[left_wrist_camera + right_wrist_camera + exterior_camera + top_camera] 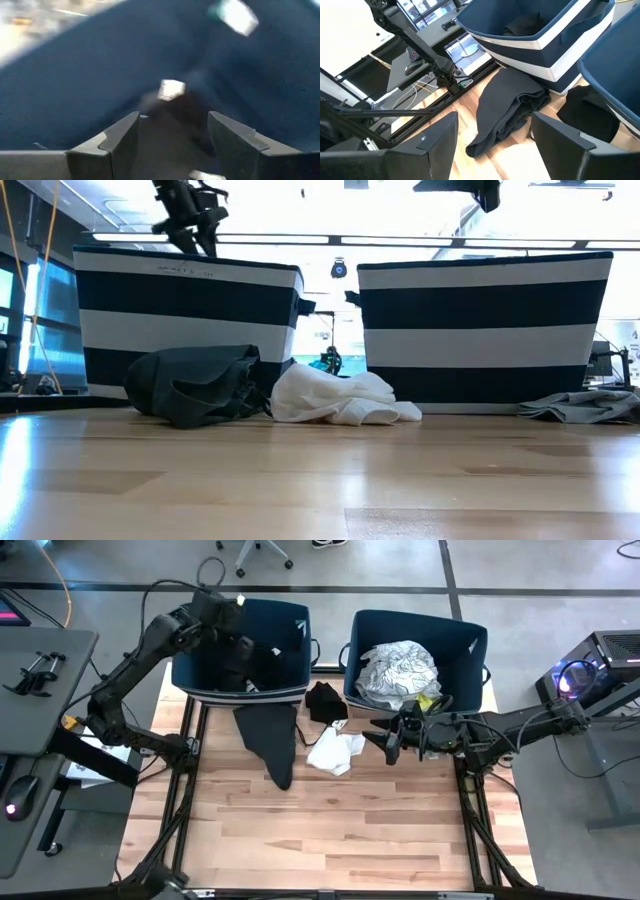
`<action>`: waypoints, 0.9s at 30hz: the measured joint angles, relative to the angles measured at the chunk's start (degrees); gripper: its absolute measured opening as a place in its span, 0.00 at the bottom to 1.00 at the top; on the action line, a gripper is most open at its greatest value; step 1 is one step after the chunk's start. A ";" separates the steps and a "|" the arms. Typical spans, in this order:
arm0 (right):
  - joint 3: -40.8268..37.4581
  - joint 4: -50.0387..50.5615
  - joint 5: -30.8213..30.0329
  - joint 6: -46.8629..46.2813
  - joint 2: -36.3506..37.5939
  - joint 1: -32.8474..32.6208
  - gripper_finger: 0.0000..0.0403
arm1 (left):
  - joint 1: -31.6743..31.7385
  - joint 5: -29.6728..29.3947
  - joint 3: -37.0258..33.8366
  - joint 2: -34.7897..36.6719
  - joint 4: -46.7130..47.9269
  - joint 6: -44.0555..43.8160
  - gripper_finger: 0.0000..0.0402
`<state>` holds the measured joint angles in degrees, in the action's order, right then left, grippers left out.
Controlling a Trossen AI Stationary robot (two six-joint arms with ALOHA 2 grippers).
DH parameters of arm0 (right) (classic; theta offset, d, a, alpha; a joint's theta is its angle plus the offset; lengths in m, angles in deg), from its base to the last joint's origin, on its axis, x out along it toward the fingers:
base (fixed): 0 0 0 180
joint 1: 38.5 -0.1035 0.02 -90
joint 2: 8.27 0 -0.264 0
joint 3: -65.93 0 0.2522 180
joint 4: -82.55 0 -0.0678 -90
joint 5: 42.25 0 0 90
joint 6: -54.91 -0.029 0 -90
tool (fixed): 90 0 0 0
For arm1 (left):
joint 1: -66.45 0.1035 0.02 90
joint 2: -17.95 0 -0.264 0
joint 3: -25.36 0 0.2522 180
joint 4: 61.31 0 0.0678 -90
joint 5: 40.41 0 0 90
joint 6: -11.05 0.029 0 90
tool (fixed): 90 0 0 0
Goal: Sort clothes
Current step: Put the black underwear into the left laundry bin, then put the black shorts into the left laundry bin
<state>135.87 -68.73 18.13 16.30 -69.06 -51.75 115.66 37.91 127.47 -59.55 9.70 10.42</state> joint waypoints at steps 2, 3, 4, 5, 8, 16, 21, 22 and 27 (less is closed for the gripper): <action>0.00 0.25 0.00 0.00 0.00 0.00 0.59 | -0.06 5.73 -2.41 -0.16 0.19 0.17 0.53; 0.00 0.28 0.00 0.00 0.00 0.00 0.59 | -0.08 7.31 -4.05 -0.47 0.36 -0.28 0.51; 0.00 0.43 0.00 0.00 0.00 0.00 0.59 | -0.11 8.01 -6.19 -0.88 0.29 -0.93 0.49; 0.00 0.59 0.00 0.00 0.00 0.00 0.59 | -0.07 7.95 -8.38 -1.35 0.44 -1.55 0.47; 0.00 0.64 -0.04 -0.04 -0.02 0.00 0.59 | 0.66 1.08 -15.89 -3.18 -0.75 -1.45 0.40; 0.00 0.64 0.02 -1.64 -0.02 0.00 0.59 | 3.35 -2.81 -23.72 -7.43 -6.67 0.92 0.27; 0.00 0.68 -0.04 -1.55 -0.02 0.00 0.59 | 2.52 -3.33 -14.24 -4.53 -1.19 1.30 0.23; 0.00 0.70 -0.14 -1.44 -0.02 0.00 0.59 | 2.36 -3.40 -11.76 -3.57 0.09 1.30 0.22; 0.00 0.75 -1.10 1.09 -0.02 0.13 0.59 | -1.95 -1.62 -0.81 2.42 4.07 -0.54 0.20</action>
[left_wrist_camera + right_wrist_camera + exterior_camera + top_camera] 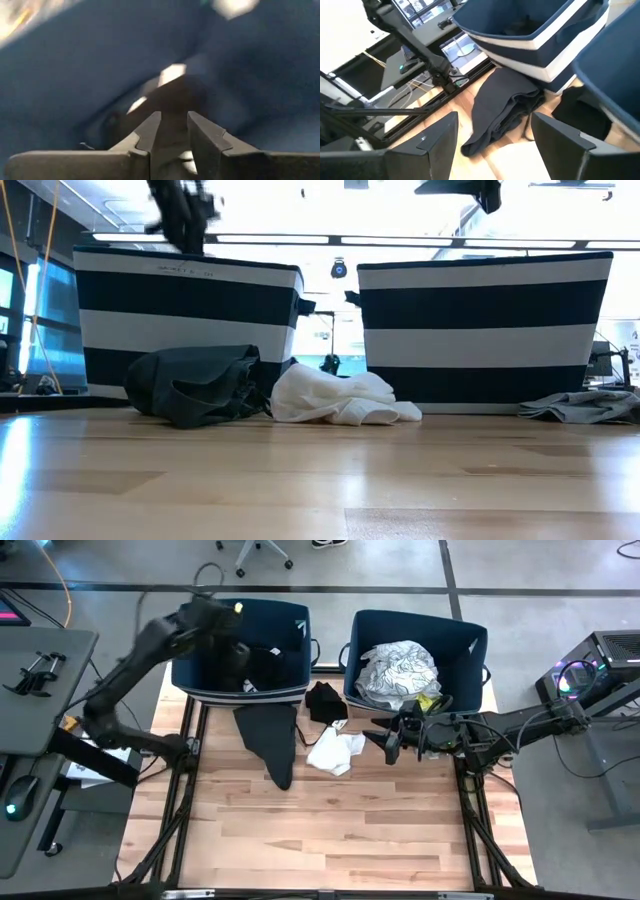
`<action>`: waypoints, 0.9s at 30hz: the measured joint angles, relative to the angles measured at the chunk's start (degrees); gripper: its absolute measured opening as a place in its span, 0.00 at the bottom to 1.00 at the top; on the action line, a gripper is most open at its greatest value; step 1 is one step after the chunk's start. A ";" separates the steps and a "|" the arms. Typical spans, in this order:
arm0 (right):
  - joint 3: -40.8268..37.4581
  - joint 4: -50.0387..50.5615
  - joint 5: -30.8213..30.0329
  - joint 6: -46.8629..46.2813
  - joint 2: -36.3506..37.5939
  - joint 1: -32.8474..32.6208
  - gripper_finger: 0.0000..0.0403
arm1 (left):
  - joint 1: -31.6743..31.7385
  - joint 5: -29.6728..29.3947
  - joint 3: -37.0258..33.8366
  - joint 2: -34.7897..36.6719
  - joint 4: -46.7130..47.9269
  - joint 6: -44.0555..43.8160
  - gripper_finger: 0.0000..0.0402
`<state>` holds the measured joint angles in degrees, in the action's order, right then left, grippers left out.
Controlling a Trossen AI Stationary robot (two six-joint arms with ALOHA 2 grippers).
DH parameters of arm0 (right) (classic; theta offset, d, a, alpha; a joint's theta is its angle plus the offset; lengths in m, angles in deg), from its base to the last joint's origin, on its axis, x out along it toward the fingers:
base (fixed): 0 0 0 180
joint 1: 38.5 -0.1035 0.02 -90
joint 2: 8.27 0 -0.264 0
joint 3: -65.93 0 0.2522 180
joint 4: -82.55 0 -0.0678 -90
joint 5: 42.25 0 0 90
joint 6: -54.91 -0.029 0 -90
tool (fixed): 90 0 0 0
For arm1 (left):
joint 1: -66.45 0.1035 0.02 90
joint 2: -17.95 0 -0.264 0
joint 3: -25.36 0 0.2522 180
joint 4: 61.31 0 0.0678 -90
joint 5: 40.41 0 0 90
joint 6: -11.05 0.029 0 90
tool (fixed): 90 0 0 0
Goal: Sort clothes
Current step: Put the black shorts into the left laundry bin
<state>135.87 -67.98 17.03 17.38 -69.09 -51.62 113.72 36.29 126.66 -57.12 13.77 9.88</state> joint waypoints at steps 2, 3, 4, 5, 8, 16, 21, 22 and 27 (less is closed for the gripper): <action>0.00 0.07 -1.19 0.75 0.00 0.00 0.59 | -4.62 4.14 0.98 3.67 -0.38 3.67 0.18; 0.00 0.25 -1.86 1.49 0.00 0.00 0.59 | -7.84 5.95 0.81 5.47 -0.48 6.12 0.17; 0.00 0.37 -2.35 2.11 0.00 0.00 0.59 | -11.75 7.11 0.28 7.04 -0.24 8.59 0.16; 0.00 0.43 -2.96 2.92 0.00 0.00 0.59 | -16.20 7.60 -0.45 8.37 0.54 10.47 0.15; 0.00 0.83 -4.47 5.34 0.00 0.09 0.59 | -29.90 7.66 -3.75 10.45 4.50 9.52 0.10; 0.00 0.81 -4.80 10.05 0.00 2.53 0.59 | -49.44 9.84 -17.82 8.98 3.88 -0.67 0.07; 0.00 0.83 -2.23 9.42 0.00 3.88 0.59 | -49.73 10.77 -25.00 6.04 -5.02 1.93 0.10; 0.00 0.83 -1.78 9.26 0.00 3.89 0.59 | -49.57 10.14 -26.00 5.22 -6.81 2.69 0.10; 0.00 0.83 -0.70 8.05 0.00 3.89 0.59 | -49.09 5.59 -27.44 -0.31 -11.09 5.23 0.11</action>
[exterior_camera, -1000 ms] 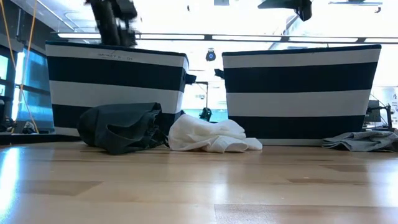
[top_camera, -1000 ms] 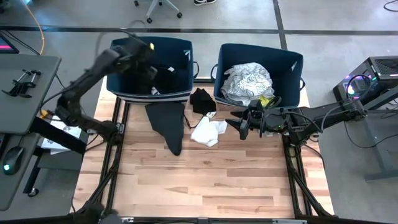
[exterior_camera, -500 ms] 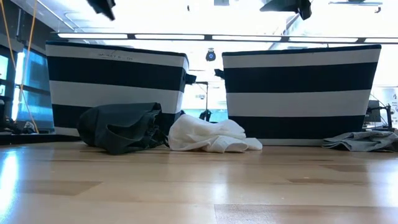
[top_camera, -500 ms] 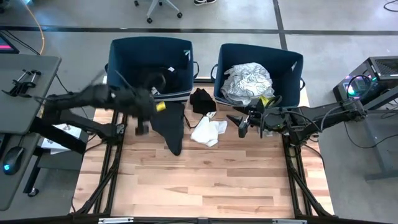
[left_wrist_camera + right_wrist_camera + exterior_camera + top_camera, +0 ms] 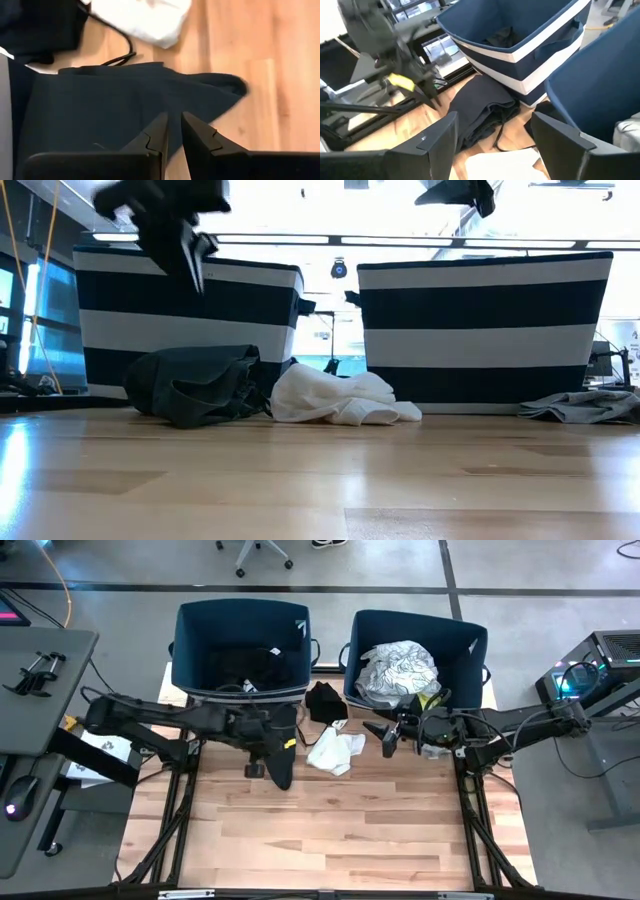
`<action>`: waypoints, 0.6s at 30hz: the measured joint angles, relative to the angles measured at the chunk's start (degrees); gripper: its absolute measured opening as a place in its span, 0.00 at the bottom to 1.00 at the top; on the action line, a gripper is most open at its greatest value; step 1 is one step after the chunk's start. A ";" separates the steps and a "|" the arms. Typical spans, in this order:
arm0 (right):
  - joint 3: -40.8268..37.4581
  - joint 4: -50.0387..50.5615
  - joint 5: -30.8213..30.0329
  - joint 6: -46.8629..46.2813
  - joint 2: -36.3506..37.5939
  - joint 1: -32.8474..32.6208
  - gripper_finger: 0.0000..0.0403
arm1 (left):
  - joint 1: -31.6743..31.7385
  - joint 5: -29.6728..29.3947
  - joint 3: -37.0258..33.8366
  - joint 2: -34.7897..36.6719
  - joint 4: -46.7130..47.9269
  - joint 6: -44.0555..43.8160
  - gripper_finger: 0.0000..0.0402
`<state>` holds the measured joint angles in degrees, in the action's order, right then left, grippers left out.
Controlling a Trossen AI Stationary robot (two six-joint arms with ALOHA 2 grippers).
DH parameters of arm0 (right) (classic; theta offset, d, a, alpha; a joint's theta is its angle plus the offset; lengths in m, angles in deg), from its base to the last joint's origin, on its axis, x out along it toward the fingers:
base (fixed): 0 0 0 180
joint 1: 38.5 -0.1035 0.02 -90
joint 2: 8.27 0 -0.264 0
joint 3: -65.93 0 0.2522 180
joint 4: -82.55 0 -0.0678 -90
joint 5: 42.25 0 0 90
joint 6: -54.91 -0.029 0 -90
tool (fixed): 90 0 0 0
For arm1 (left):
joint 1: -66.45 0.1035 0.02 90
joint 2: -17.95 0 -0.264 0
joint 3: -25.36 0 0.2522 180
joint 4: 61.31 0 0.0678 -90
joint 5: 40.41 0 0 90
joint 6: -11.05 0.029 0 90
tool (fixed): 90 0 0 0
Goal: Sort clothes
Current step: Put the black shorts into the left laundry bin
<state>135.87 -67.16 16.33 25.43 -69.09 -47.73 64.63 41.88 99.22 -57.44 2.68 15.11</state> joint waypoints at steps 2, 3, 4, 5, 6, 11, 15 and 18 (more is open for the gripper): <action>0.00 -0.02 0.01 -1.06 0.00 0.00 0.59 | 0.97 0.17 -0.07 -2.39 -1.11 0.32 0.12; 0.00 -0.02 0.01 -1.56 0.00 0.00 0.59 | 1.46 1.11 -0.07 -3.31 -1.34 0.86 0.14; 0.00 -0.02 0.00 -1.81 0.00 0.00 0.59 | 1.91 2.08 -0.07 -4.00 -1.49 1.32 0.16; 0.00 -0.01 0.00 -2.15 0.00 0.00 0.59 | 2.30 2.42 -0.07 -4.65 -1.65 1.59 0.19; 0.00 0.00 0.01 -2.63 0.00 0.00 0.59 | 2.58 2.63 -0.07 -5.24 -1.74 1.59 0.23; 0.00 0.00 0.01 -4.02 0.00 0.00 0.59 | 4.21 -0.27 -0.07 -6.20 -2.00 1.07 0.45; 0.00 0.25 0.01 -5.11 0.00 0.00 0.59 | 5.78 -3.43 -0.24 -6.20 -3.75 0.48 0.63; 0.00 0.37 0.00 -5.20 0.00 0.00 0.59 | 7.47 -3.66 -3.55 -6.13 -11.25 -0.88 0.72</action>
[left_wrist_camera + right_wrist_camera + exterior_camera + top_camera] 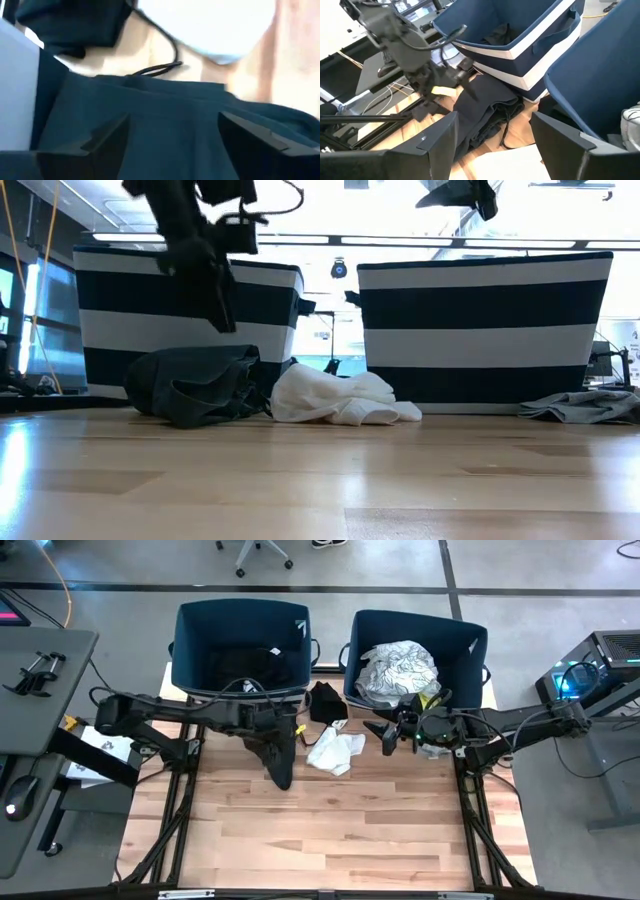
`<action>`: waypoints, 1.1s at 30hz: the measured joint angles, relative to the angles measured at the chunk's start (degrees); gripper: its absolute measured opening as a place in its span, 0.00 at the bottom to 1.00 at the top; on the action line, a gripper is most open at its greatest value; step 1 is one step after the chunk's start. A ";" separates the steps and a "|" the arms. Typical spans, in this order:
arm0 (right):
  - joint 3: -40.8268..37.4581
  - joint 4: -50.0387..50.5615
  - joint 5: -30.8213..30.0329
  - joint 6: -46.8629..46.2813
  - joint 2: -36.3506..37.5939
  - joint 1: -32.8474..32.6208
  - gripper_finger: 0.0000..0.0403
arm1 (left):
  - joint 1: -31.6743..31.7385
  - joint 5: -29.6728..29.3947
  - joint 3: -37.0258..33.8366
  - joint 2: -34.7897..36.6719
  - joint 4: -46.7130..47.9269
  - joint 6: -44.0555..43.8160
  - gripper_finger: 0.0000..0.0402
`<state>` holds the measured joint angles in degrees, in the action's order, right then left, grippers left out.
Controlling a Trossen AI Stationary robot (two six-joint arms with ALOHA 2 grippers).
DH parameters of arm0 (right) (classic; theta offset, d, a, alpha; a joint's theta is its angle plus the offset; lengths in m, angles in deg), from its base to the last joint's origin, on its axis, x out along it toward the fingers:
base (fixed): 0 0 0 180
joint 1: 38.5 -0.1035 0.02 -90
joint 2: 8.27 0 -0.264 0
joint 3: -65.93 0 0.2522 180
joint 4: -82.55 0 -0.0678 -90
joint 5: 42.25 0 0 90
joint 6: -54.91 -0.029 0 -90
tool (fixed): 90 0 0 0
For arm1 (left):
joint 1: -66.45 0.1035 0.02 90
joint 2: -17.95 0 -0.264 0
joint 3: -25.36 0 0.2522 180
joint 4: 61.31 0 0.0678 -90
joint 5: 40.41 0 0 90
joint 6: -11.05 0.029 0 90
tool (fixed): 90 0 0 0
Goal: Sort clothes
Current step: Put the black shorts into the left laundry bin
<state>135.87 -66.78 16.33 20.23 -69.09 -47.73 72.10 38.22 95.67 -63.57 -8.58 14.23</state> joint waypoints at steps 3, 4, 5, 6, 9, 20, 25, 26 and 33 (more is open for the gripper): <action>0.00 0.00 0.04 -0.42 0.00 -0.02 0.59 | 1.51 -0.27 -4.82 -1.49 -5.23 -0.73 0.77; 0.00 0.02 0.19 -0.83 0.00 -0.02 0.59 | 1.87 -0.60 -6.30 -2.35 -6.33 -1.68 0.77; 0.00 0.03 0.27 -1.23 0.00 -0.03 0.59 | 2.03 -1.26 -7.61 -3.49 -6.93 -2.65 0.77; 0.00 0.13 0.33 -1.33 0.00 -0.09 0.59 | 2.17 -1.93 -8.78 -4.69 -7.50 -3.32 0.77; 0.00 0.35 0.42 -1.36 0.00 -0.20 0.59 | 1.67 -2.91 -11.26 -8.95 -9.77 -5.71 0.77; 0.00 0.45 2.42 -1.59 0.00 -0.20 0.59 | -8.91 0.60 -11.77 -13.66 -17.76 -9.63 0.30; 0.00 0.46 2.54 -1.33 0.00 -0.20 0.59 | -11.36 8.02 -7.22 -10.60 -13.28 -10.66 0.04; 0.00 0.48 2.54 -1.29 0.00 -0.20 0.59 | -11.57 8.07 -5.87 -9.88 -11.60 -11.30 0.05; 0.00 0.63 2.58 -0.31 0.00 -0.20 0.59 | -12.18 5.08 10.06 -2.18 -1.58 -13.62 0.01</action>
<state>135.87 -66.15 18.91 19.92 -69.09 -47.93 59.92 43.29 105.73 -65.75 -10.16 0.61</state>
